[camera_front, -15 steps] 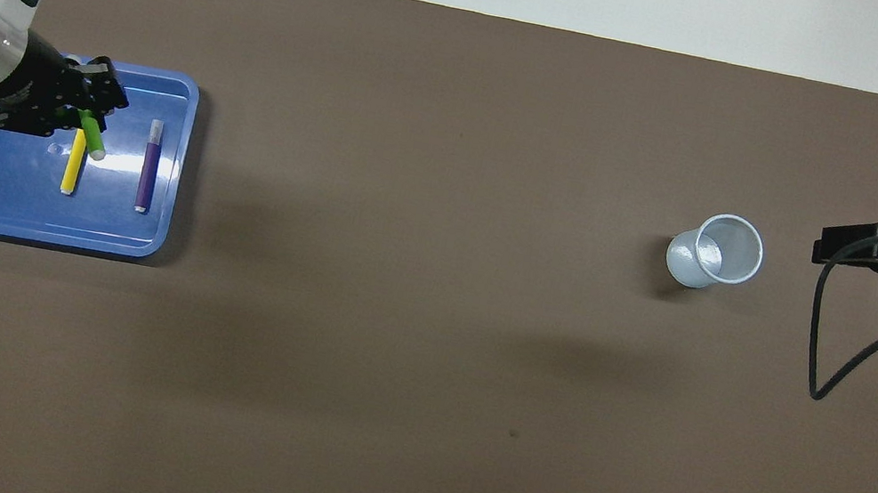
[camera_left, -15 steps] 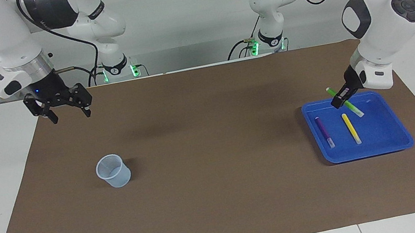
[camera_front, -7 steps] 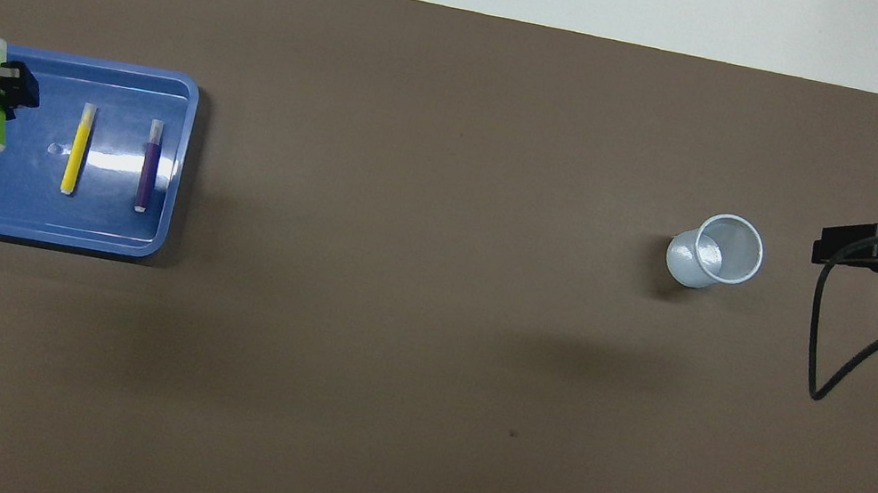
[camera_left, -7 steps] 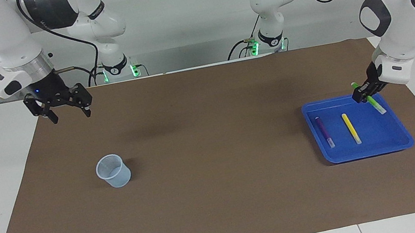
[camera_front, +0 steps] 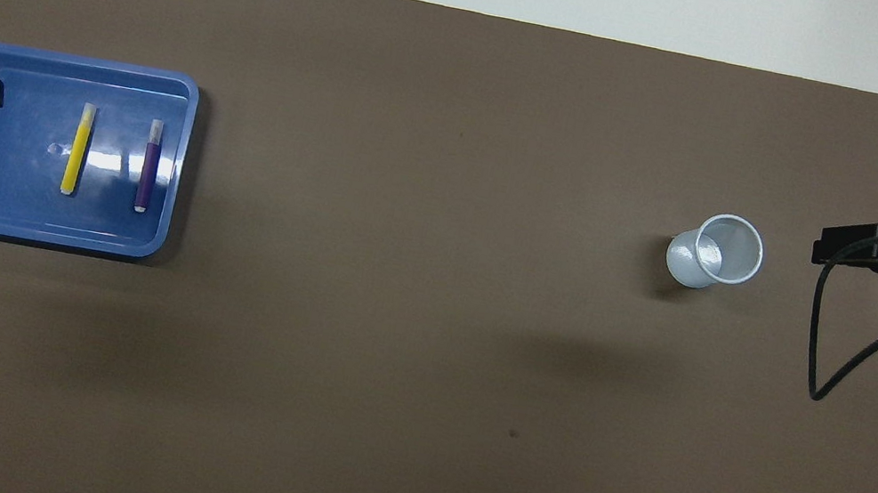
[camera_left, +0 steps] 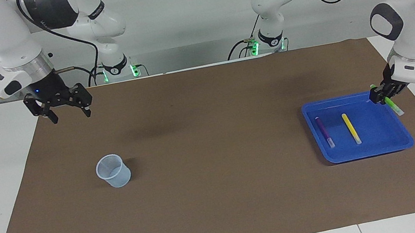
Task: Right arm passes pens to left for tray arrangement
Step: 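Lower the green pen into the tray beside the yellow pen, then open the left gripper and release the green pen in the tray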
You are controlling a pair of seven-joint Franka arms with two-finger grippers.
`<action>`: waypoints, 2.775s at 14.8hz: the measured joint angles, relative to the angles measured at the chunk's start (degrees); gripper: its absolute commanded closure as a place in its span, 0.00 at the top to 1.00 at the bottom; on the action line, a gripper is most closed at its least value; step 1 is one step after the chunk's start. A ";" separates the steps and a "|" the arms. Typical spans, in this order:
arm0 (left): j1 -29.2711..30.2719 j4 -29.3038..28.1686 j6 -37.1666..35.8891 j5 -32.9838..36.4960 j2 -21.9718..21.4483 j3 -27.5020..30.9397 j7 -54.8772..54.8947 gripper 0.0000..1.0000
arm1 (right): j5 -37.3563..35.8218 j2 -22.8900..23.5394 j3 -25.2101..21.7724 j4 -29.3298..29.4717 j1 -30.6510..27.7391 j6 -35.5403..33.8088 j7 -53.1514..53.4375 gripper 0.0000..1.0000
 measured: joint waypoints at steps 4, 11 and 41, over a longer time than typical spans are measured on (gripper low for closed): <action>1.12 -0.29 4.19 0.35 4.03 -0.07 2.15 0.00 | 0.00 0.00 0.00 0.00 0.00 0.00 0.00 1.00; 1.26 -1.55 10.23 2.03 9.38 -0.21 3.24 0.00 | 0.00 -0.03 0.00 -0.13 0.00 0.00 0.00 1.00; 3.01 -8.48 18.00 2.08 9.01 -0.56 5.15 0.42 | -0.02 -2.26 -0.84 -1.07 -1.87 0.04 0.00 1.00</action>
